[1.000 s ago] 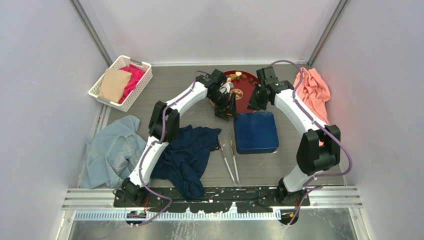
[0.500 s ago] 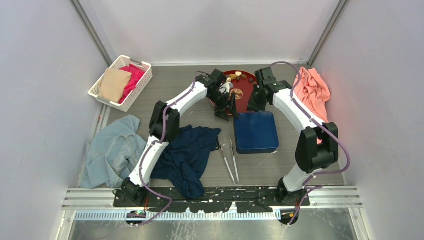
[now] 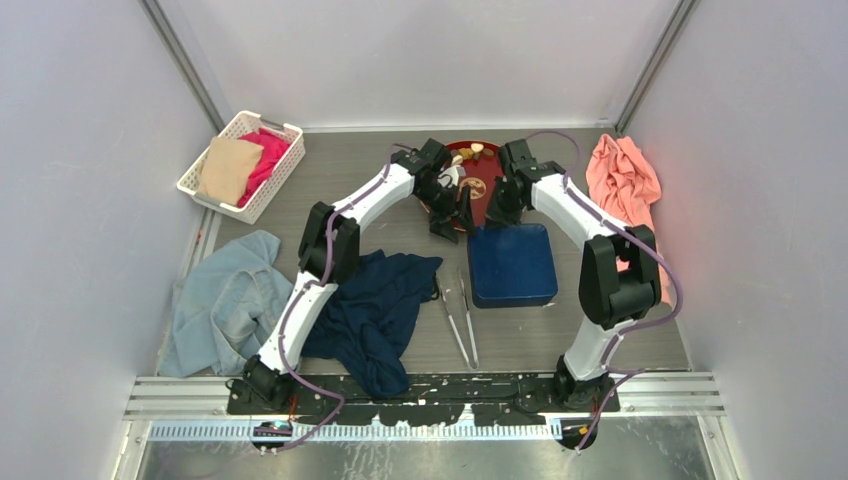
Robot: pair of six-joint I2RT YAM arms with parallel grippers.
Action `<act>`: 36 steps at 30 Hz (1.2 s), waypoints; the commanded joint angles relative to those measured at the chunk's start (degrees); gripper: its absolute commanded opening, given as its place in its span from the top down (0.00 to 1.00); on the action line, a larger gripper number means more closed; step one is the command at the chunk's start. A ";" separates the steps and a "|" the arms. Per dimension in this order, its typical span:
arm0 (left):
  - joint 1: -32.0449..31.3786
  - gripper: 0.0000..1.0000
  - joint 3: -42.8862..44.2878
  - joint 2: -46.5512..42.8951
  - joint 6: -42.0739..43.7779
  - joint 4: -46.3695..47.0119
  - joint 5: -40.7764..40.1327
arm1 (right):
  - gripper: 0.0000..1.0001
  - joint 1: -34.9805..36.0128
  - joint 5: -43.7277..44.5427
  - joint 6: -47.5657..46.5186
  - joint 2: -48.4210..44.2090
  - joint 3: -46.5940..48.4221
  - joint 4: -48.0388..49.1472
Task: Pack the chocolate
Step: Close the box lid on the packing box.
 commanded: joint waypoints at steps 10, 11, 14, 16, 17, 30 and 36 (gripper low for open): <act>1.26 0.44 -2.41 3.62 1.75 -0.50 -11.67 | 0.94 0.12 2.79 0.07 -2.16 -4.91 3.89; 1.29 0.44 -2.42 3.65 1.86 -0.53 -11.67 | 0.94 -0.02 2.79 0.06 -0.26 -5.37 4.15; 1.26 0.44 -2.45 3.71 1.91 -0.70 -11.66 | 0.95 -0.14 2.76 -0.64 1.87 -1.71 1.28; 1.30 0.44 -2.66 3.58 1.97 -0.81 -11.67 | 0.94 -0.38 4.86 -1.55 -0.78 0.97 0.10; 1.29 0.44 -2.73 3.49 2.03 -0.81 -11.75 | 0.94 -0.84 5.87 -1.94 -2.18 2.51 -0.81; 1.36 0.44 -2.48 3.69 1.85 -0.71 -11.67 | 0.92 -12.40 11.08 -4.73 -12.68 -1.08 -3.30; 1.37 0.44 -2.25 3.95 1.98 -1.11 -11.69 | 0.94 -13.89 8.45 -4.76 -2.37 -8.58 3.02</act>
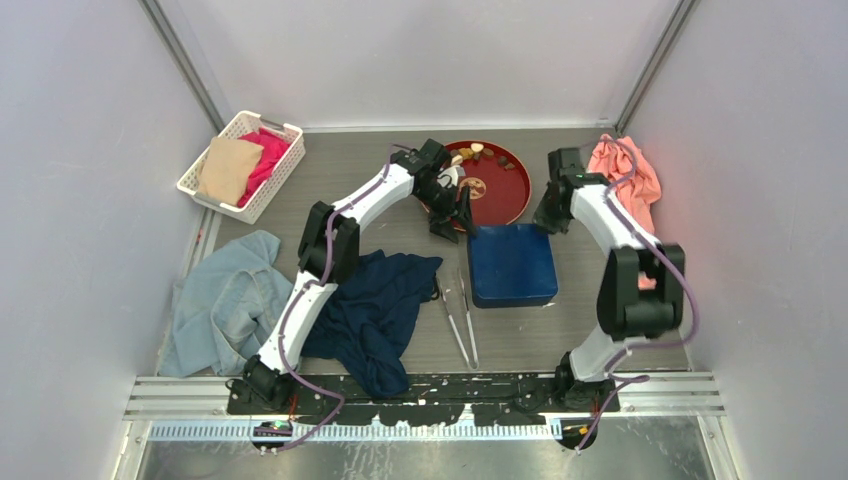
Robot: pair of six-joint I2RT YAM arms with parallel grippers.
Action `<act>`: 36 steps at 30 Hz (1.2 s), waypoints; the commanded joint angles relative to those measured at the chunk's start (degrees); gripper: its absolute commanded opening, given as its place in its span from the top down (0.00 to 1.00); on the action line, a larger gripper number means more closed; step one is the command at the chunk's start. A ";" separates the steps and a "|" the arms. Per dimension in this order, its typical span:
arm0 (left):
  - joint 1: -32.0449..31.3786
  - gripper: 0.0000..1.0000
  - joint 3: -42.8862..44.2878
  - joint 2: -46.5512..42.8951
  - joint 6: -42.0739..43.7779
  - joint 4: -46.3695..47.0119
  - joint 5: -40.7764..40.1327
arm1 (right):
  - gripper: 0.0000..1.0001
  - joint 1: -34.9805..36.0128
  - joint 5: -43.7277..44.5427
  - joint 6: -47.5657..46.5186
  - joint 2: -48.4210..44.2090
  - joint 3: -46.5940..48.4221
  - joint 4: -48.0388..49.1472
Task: Pack the chocolate
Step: Close the box lid on the packing box, then reset both arms
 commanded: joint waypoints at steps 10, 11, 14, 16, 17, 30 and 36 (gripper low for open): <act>1.12 0.44 -0.96 4.71 1.82 -1.56 -11.90 | 0.93 -0.36 -1.53 -0.72 0.21 6.43 -3.41; 1.18 0.44 -0.67 4.89 1.90 -1.84 -11.91 | 0.93 -0.37 -1.47 -0.63 -0.83 6.77 -4.00; 1.19 0.44 -0.39 4.82 1.95 -1.95 -11.94 | 0.92 -0.37 -1.01 -0.67 -3.52 7.07 -5.56; 1.25 0.44 -0.51 4.44 1.95 -2.03 -12.04 | 0.91 -0.38 -1.22 -0.84 -4.64 7.48 -6.88; 1.23 0.44 -0.52 4.15 1.93 -2.03 -12.06 | 0.91 -0.30 -1.70 -0.94 -4.94 7.73 -7.44; 1.34 0.43 -4.61 -7.55 3.31 4.54 -12.64 | 0.85 -0.20 -4.98 0.78 -5.57 7.39 -5.77; 1.56 0.43 -2.73 -11.62 5.98 1.26 -18.38 | 0.82 5.00 -3.19 -2.53 -1.63 11.85 -7.10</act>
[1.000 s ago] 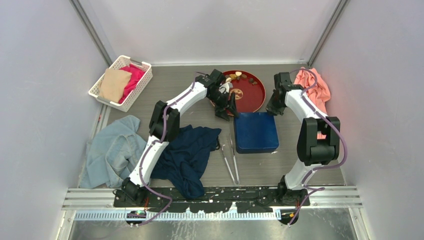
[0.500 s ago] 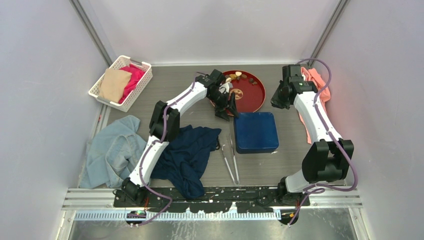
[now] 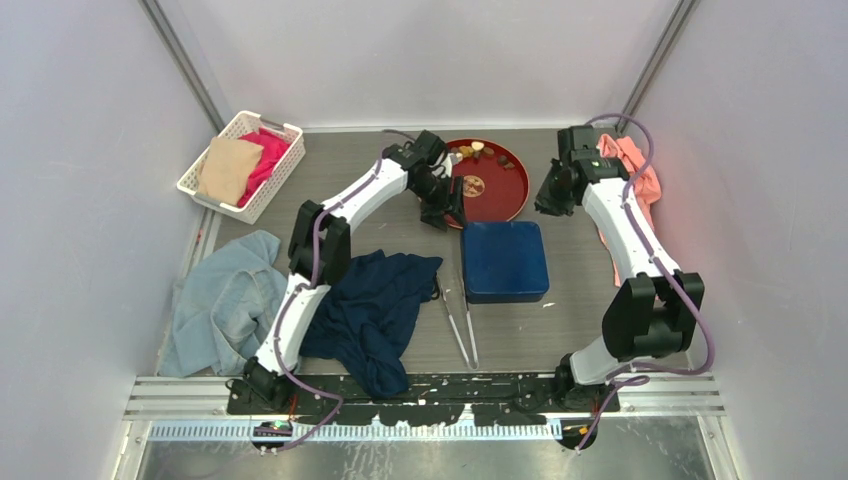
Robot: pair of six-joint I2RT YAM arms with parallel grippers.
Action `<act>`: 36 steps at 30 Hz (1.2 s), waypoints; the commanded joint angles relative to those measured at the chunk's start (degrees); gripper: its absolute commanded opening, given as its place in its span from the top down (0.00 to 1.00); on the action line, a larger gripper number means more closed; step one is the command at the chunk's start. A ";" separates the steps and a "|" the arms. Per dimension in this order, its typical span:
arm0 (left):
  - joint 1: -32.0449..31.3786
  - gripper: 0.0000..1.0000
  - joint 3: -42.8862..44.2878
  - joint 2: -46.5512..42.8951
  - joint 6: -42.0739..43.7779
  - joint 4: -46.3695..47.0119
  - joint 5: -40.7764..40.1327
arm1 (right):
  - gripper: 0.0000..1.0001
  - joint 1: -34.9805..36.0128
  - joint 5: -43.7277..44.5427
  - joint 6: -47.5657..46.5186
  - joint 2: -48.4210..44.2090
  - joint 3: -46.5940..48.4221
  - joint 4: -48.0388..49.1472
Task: Pack the chocolate
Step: Reset both arms
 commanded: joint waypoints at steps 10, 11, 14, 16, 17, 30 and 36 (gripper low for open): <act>1.68 0.48 -2.08 -12.15 4.49 -1.13 -6.77 | 0.82 9.58 -1.74 -0.42 7.64 7.07 3.38; 1.65 0.49 -2.96 -13.13 4.67 -0.93 -7.46 | 0.82 9.57 -1.50 -0.82 7.63 7.17 3.38; 1.72 0.50 -5.75 -16.23 4.69 -0.26 -11.11 | 0.82 10.60 -1.82 -1.52 8.56 7.54 4.18; 1.65 0.50 -6.38 -17.53 4.66 -0.51 -13.98 | 0.82 12.26 -1.82 -1.48 10.12 7.78 5.14; 1.65 0.51 -6.40 -17.99 4.51 -0.92 -15.40 | 0.82 13.29 -3.49 -1.27 11.28 7.78 5.73; 2.62 0.50 -7.52 -19.82 3.99 -3.25 -19.90 | 0.86 18.15 -7.82 0.85 21.99 11.18 8.45; 2.86 0.49 -5.51 -19.51 4.59 -3.02 -19.73 | 0.84 16.58 1.58 -2.16 10.78 16.44 5.33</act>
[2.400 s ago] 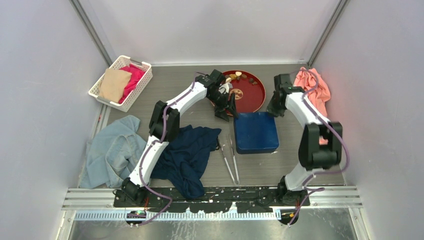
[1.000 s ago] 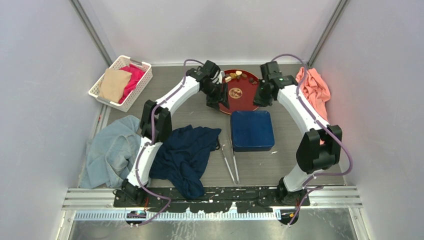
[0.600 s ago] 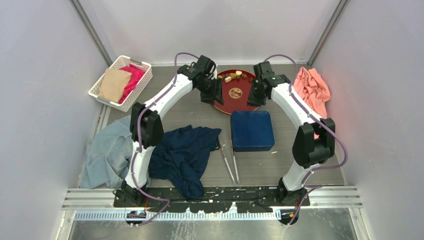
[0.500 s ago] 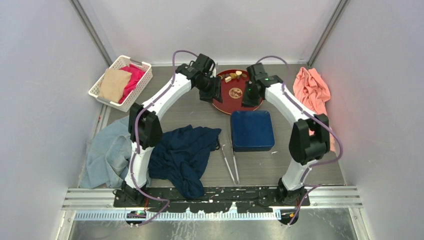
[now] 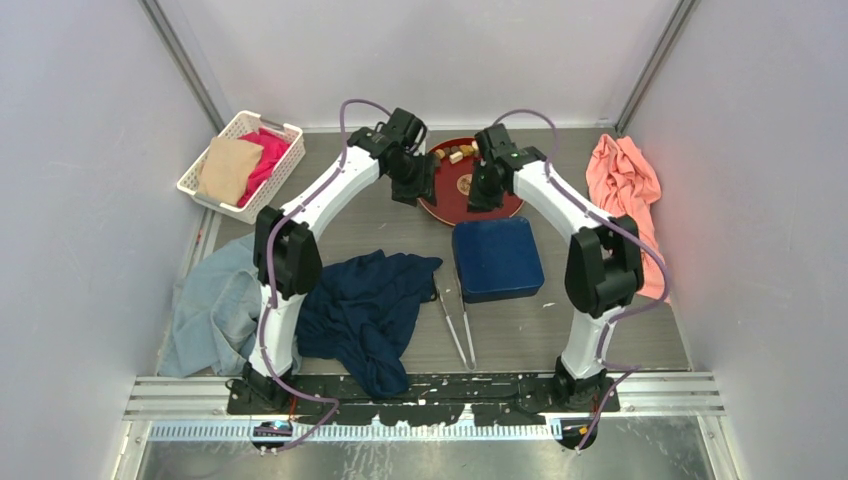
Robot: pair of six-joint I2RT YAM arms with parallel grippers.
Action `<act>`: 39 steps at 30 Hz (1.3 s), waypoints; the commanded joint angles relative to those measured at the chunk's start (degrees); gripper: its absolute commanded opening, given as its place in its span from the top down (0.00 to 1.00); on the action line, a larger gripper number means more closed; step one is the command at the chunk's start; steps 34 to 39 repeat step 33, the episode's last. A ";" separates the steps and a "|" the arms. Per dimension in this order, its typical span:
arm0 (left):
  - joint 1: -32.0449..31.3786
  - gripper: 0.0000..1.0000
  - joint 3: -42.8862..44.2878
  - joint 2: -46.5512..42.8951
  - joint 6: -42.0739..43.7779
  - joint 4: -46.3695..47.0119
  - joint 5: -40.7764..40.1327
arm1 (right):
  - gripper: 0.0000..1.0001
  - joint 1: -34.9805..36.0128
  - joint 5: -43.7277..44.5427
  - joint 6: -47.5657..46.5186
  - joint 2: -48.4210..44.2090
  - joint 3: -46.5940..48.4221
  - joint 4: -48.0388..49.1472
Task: Pack the chocolate
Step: Reset both arms
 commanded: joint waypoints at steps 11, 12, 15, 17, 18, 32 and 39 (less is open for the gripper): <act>1.83 0.40 4.43 -11.50 4.59 2.72 -19.96 | 0.39 -15.43 25.24 -2.37 -28.48 1.08 -3.62; 1.82 0.38 3.18 -13.49 4.44 4.52 -21.40 | 0.35 -15.91 28.17 -3.03 -29.59 1.30 -4.32; 1.82 0.34 0.71 -18.60 6.21 8.10 -23.86 | 0.24 -16.17 37.43 -5.15 -32.78 0.97 -5.28; 1.82 0.34 0.06 -20.38 6.06 8.47 -25.46 | 0.20 -16.38 41.84 -5.03 -35.00 -0.59 -4.93; 1.84 0.33 0.05 -20.99 6.14 8.25 -25.56 | 0.19 -16.67 42.89 -4.63 -35.97 -1.49 -4.63; 1.80 0.35 -6.49 -24.68 6.30 8.18 -24.73 | 0.17 -20.79 41.71 0.22 -40.73 -6.60 -5.09; 1.82 0.35 -6.45 -24.57 6.56 8.16 -24.82 | 0.16 -22.02 41.36 0.57 -40.68 -6.61 -5.21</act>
